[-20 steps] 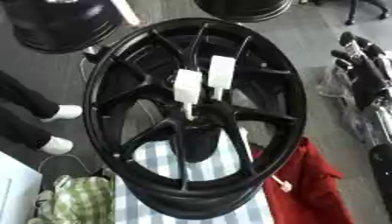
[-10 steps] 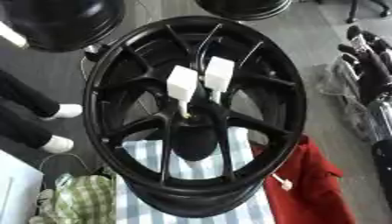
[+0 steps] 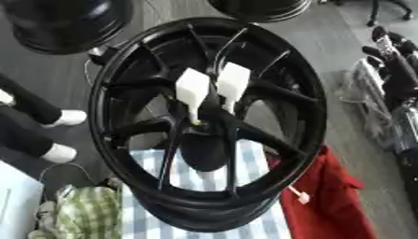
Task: Pull the pin out of the wheel hub.
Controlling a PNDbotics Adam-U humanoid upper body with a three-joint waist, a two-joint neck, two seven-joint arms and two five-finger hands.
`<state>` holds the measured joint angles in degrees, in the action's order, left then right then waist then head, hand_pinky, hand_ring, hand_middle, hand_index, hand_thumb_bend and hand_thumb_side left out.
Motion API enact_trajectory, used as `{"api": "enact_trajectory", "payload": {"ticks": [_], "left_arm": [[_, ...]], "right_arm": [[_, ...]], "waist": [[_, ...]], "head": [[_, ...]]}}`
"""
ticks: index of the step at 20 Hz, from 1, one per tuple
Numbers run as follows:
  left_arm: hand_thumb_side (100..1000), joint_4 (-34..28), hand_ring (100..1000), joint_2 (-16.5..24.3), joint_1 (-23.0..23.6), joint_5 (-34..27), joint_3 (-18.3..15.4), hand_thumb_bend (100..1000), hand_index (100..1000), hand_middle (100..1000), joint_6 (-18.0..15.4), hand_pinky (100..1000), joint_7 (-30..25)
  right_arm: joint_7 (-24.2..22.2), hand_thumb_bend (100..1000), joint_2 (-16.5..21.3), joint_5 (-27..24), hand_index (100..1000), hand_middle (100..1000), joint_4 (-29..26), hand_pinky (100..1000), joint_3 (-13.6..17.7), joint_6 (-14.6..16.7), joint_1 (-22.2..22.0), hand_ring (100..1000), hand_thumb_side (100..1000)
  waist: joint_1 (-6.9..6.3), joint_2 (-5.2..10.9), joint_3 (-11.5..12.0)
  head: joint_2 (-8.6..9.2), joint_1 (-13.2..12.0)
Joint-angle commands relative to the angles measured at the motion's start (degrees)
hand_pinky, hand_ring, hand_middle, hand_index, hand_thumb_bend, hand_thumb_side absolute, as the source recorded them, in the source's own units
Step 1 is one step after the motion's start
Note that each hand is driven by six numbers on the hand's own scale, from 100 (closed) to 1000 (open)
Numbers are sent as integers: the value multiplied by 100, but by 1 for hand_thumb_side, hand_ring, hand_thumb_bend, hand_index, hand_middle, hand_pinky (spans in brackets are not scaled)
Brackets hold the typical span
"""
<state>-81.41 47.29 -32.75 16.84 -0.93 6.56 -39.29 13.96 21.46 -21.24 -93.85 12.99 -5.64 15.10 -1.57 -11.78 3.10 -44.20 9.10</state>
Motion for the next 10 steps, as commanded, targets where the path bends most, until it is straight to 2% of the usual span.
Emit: {"api": "enact_trajectory", "payload": {"ticks": [1,7,9,10], "left_arm": [[346,83,807,145,-50,48,-167,460,808,758,5,784,74],[354,122,807,108,-27,-21,-180,456,811,760,-53,782,123],[359,96,798,76,-39,-72,-208,389,797,748,-58,769,229],[367,67,789,49,-46,-167,-237,304,784,737,-51,758,360]], "right_arm": [[1,273,145,-16,778,797,-103,926,37,7,66,778,398],[-6,272,147,-26,778,797,-95,927,29,2,70,778,400],[-7,271,148,-28,778,797,-91,927,26,2,68,778,401],[-9,270,149,-29,778,797,-91,927,25,3,67,778,401]], "waist": [[-1,76,-3],[5,74,-4],[8,72,-1],[10,71,2]], "head": [[8,-30],[8,-36],[8,-30],[8,-26]]}}
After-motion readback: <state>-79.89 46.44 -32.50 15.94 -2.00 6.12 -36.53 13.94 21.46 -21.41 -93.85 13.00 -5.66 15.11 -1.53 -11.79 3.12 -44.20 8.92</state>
